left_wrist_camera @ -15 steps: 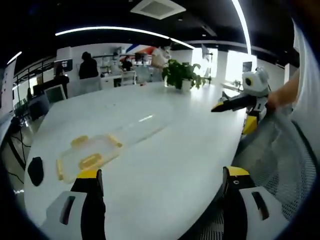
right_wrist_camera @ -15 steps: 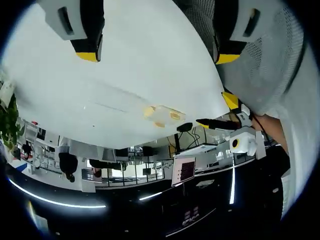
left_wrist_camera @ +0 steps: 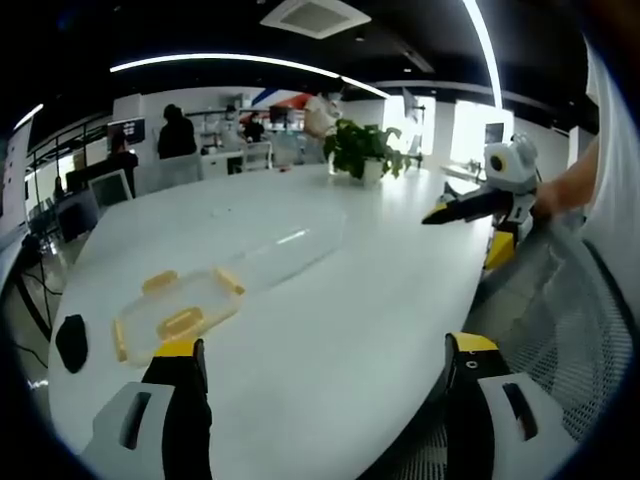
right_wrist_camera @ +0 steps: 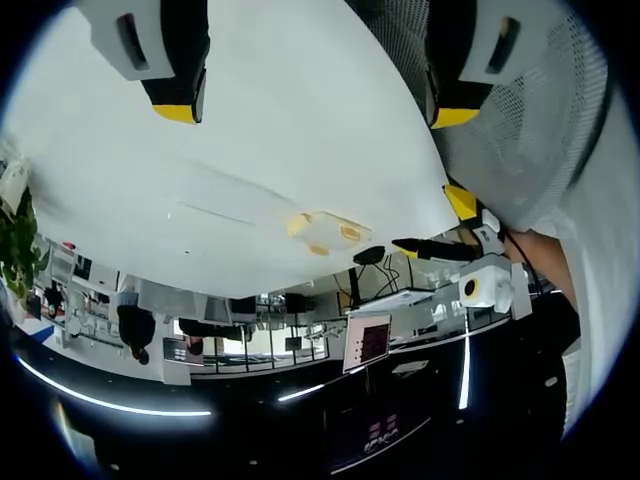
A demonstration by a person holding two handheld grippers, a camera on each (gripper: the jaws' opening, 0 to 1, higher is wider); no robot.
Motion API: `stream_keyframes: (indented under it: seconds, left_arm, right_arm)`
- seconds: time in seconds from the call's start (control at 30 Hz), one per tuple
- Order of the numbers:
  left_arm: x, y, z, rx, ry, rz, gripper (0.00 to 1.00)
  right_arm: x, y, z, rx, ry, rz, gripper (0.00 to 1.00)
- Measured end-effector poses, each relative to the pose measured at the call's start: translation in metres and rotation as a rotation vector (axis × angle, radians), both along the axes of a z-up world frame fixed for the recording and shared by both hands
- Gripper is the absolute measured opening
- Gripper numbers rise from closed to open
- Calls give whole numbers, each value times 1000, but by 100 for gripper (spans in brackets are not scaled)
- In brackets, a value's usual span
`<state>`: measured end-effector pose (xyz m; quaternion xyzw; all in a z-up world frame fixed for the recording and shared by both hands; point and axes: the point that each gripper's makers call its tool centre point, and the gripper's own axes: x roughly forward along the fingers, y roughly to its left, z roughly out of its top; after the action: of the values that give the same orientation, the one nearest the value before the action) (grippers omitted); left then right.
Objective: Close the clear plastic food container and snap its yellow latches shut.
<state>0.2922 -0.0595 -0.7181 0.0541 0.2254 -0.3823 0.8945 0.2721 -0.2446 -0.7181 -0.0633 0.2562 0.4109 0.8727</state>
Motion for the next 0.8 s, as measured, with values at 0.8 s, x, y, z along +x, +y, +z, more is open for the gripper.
stream_keyframes:
  seconds: [0.8]
  left_arm:
    - [-3,-1,-2,12,4,-12,96]
  right_arm:
    - [0,-3,-3,-19,2,-12,89]
